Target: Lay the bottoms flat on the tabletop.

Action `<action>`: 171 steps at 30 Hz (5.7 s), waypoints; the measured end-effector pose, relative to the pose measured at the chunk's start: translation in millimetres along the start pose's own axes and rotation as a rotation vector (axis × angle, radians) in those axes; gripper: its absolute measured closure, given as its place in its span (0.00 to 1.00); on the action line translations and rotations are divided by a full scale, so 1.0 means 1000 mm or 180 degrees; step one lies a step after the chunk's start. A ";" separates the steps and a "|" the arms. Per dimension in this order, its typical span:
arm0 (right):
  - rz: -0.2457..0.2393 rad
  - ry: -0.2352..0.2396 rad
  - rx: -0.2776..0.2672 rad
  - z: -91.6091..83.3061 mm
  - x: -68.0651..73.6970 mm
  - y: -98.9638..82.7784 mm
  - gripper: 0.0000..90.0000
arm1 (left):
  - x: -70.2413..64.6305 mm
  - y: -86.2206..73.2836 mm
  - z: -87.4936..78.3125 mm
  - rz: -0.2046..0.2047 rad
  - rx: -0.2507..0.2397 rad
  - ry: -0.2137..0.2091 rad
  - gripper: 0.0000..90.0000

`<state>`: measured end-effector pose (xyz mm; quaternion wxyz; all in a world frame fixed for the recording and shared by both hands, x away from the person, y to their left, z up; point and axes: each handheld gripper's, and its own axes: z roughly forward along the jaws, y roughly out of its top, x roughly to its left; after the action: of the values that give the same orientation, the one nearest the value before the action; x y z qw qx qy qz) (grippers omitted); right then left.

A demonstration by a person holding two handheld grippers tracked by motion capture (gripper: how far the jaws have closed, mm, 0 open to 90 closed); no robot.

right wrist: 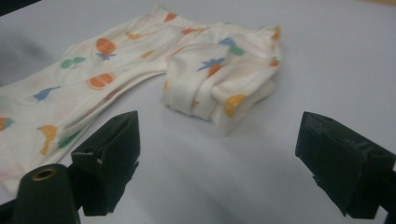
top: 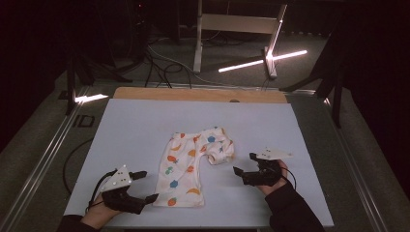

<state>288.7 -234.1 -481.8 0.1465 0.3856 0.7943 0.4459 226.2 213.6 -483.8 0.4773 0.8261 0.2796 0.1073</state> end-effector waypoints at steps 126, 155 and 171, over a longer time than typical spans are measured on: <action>-0.0408 -0.0144 0.0670 0.040 0.023 0.026 0.97 | 0.002 -0.013 0.004 -0.0180 -0.0209 0.0475 0.00; -0.0614 0.0744 0.0269 -0.024 0.074 0.018 0.63 | 0.003 -0.013 0.004 -0.0196 -0.0259 0.0441 0.00; -0.0485 0.0525 0.0770 -0.006 0.047 -0.035 0.69 | 0.002 -0.012 0.003 -0.0170 -0.0268 0.0435 0.00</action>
<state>237.3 -213.5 -501.5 0.0667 0.3011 0.8786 0.3647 225.2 216.9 -495.9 0.4940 0.7884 0.3287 0.1624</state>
